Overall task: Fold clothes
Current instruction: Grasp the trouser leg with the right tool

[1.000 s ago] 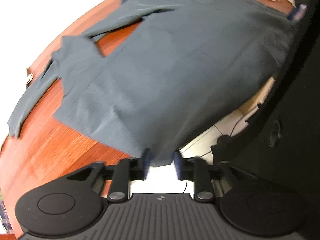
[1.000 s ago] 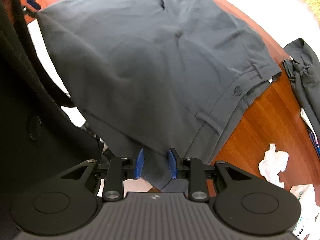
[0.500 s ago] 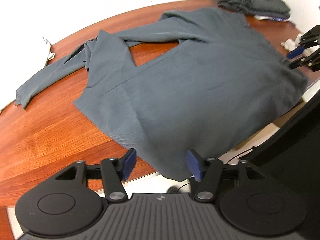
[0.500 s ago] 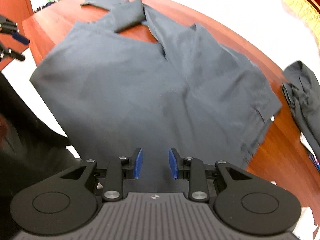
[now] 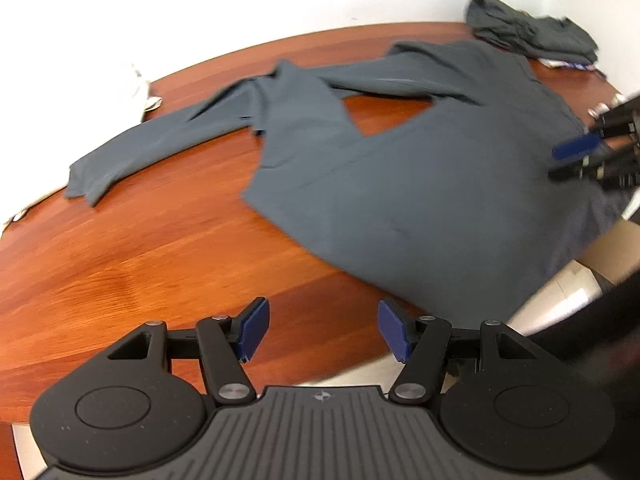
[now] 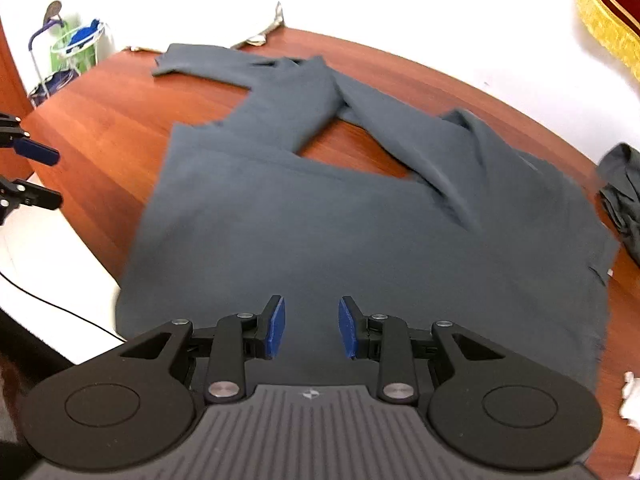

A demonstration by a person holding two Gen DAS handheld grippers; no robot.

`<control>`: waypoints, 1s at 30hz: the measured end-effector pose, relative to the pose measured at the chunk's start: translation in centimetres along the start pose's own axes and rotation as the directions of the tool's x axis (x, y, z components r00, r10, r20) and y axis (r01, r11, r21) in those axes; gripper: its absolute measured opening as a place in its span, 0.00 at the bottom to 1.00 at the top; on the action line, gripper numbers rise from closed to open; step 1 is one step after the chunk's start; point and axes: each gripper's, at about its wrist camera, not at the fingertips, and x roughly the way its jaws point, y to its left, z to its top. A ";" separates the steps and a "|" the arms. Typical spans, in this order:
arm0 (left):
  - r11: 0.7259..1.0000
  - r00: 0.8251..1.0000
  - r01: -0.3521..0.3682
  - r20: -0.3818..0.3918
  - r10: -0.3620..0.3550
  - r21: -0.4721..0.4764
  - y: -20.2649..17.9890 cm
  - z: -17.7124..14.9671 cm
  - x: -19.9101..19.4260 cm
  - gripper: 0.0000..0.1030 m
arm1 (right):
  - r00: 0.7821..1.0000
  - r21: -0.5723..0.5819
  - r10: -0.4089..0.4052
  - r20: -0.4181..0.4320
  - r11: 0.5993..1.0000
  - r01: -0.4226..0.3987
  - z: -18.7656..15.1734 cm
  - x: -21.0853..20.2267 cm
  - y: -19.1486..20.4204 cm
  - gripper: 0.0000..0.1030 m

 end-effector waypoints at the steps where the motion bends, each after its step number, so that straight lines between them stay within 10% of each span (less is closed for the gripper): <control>1: 1.000 1.000 -0.005 0.008 0.005 0.012 0.5 -0.1 0.0 0.60 | 1.000 0.006 -0.001 0.008 1.000 0.001 0.5 0.5 1.1 0.34; 30: 0.995 0.995 -0.102 0.003 0.102 -0.001 10.2 -3.6 -1.2 0.60 | 0.998 -0.045 -0.049 0.044 0.998 0.051 11.6 16.4 16.0 0.33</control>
